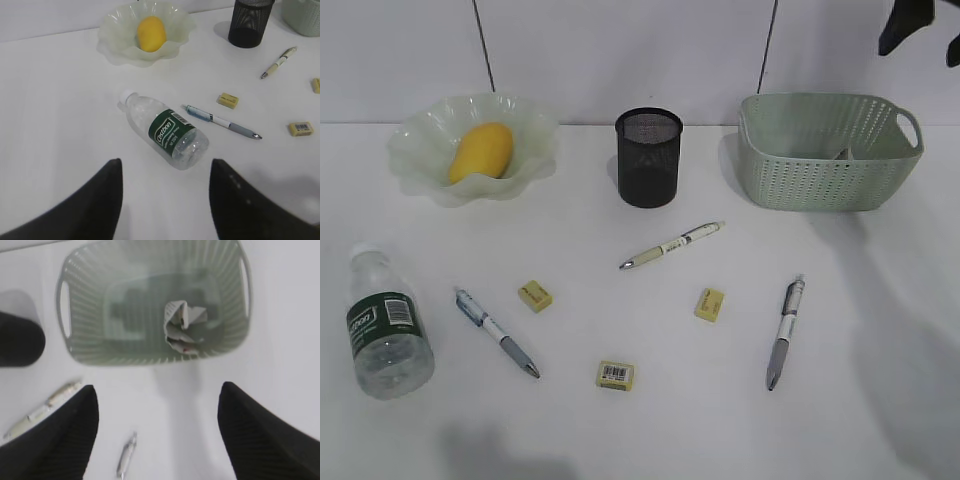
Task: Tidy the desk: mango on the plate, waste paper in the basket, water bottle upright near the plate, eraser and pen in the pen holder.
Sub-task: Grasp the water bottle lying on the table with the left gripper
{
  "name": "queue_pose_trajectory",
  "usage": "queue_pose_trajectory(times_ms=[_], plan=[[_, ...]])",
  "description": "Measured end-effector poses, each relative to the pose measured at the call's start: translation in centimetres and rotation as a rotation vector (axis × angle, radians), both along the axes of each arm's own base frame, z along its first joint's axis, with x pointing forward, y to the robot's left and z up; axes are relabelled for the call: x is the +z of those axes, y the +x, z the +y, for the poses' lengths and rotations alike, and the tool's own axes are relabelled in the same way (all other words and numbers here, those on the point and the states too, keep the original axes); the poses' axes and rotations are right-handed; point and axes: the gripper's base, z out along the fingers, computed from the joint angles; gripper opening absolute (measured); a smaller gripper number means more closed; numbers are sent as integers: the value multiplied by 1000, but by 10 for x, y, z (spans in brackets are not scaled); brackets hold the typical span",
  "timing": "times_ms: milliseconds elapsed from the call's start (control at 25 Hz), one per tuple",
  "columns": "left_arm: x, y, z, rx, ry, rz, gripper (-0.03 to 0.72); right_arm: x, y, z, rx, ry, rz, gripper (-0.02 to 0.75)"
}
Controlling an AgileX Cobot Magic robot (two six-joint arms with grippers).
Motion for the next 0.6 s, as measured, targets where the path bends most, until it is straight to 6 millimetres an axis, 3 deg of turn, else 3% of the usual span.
queue_pose_trajectory(times_ms=[360,600], plan=[[0,0,0,0,0,0,418,42,-43,-4,95,-58,15,584],[0,0,0,0,0,0,417,63,-82,-8,117,-71,-31,584]])
